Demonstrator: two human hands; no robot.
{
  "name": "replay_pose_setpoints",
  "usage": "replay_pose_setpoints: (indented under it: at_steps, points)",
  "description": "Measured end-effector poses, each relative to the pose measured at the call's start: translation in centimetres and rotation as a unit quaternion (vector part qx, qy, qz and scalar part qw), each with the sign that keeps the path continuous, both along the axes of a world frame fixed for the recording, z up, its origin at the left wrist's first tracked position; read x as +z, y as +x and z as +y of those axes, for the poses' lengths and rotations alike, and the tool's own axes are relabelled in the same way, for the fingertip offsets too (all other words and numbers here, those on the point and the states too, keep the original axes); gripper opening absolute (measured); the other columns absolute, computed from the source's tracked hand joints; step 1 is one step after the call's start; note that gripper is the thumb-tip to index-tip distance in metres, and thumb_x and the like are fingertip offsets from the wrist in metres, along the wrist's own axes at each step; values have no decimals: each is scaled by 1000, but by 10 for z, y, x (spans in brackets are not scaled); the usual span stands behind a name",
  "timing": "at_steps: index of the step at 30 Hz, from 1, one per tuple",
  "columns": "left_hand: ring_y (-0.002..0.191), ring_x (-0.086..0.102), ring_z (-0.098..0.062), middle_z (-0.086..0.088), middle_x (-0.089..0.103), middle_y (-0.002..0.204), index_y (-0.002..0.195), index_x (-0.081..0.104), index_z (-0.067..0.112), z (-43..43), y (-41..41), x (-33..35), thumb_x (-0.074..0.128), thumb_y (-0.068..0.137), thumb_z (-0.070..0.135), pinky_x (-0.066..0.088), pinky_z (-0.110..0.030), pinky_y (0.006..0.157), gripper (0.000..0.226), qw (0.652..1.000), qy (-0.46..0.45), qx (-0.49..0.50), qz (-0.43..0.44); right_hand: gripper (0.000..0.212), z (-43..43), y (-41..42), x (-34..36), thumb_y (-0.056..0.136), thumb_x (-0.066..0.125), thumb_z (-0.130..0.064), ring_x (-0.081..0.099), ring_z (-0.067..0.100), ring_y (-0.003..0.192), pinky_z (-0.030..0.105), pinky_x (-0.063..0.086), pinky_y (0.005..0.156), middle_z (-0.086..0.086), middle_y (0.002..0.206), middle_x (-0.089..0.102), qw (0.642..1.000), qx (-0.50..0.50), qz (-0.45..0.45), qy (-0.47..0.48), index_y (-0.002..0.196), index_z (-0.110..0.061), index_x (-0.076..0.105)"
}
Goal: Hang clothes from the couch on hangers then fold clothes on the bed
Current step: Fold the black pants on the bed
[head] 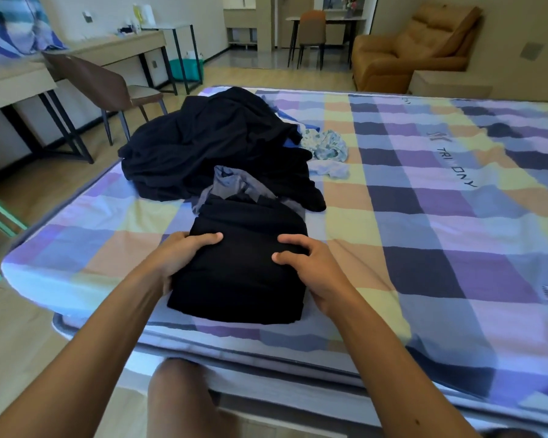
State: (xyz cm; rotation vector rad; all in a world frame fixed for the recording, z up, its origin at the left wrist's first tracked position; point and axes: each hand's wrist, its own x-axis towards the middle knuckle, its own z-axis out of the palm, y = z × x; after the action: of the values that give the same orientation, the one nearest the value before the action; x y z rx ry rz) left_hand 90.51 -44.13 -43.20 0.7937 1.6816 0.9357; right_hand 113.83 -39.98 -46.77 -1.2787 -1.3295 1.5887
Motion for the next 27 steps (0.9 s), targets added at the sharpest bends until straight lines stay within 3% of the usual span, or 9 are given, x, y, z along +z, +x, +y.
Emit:
replay_pose_setpoints:
  at_steps: [2,7,11,15,19,21,24,26,27]
  points:
    - [90,76,-28,-10,78,101,117,68,10,-9,25,7,70,93,32,58,-39,77,33,999,41,8,-32,41,-5,17,6,78,81,-14,67,18,112,39,55,100,1,125,68,1000,-3,18,0,115,-30,73]
    - [103,71,-25,-6,73,114,125,59,14,-8,106,13,61,96,15,55,-40,87,29,990,128,13,-63,52,-6,102,32,79,77,-8,73,10,96,28,60,87,-4,118,71,999,-39,26,12,123,-35,70]
    - [101,68,-20,-6,69,120,134,51,19,18,196,11,58,95,4,52,-37,81,43,983,172,-36,-54,55,-5,202,43,74,76,-4,73,13,100,30,59,89,0,119,72,996,-91,0,25,120,-35,72]
    - [96,69,-23,0,69,111,138,32,39,36,319,12,60,97,4,56,-40,67,61,966,219,-130,-48,56,-11,329,58,75,72,2,71,14,104,32,58,94,-1,118,71,980,-190,-47,41,122,-29,72]
    - [106,69,-21,-2,69,117,125,37,47,44,443,6,59,97,1,59,-51,86,58,934,265,-229,-77,57,-21,454,76,67,75,-6,71,10,96,27,58,85,-1,115,72,958,-259,-115,49,120,-28,73]
    - [109,66,-17,-3,63,127,128,40,46,52,502,5,57,98,0,60,-44,87,57,913,296,-268,-84,53,-23,509,88,75,69,4,70,10,87,26,57,79,2,107,72,948,-281,-139,48,120,-24,73]
    - [116,60,0,22,54,137,146,34,52,73,581,13,55,95,13,56,-36,96,68,885,334,-314,-75,53,-16,579,109,79,62,10,68,21,90,37,57,89,10,102,71,934,-306,-183,41,120,-22,73]
    - [111,58,7,42,51,122,153,23,54,90,626,14,54,95,16,54,-39,100,76,874,335,-345,-69,52,-8,619,121,80,61,7,69,20,92,33,59,83,4,104,71,924,-309,-221,33,119,-24,73]
    - [105,59,8,43,52,116,155,20,52,100,646,14,53,97,14,54,-40,99,77,873,332,-351,-65,52,-3,635,125,80,61,6,70,20,92,31,60,80,2,105,71,919,-311,-240,34,119,-26,73]
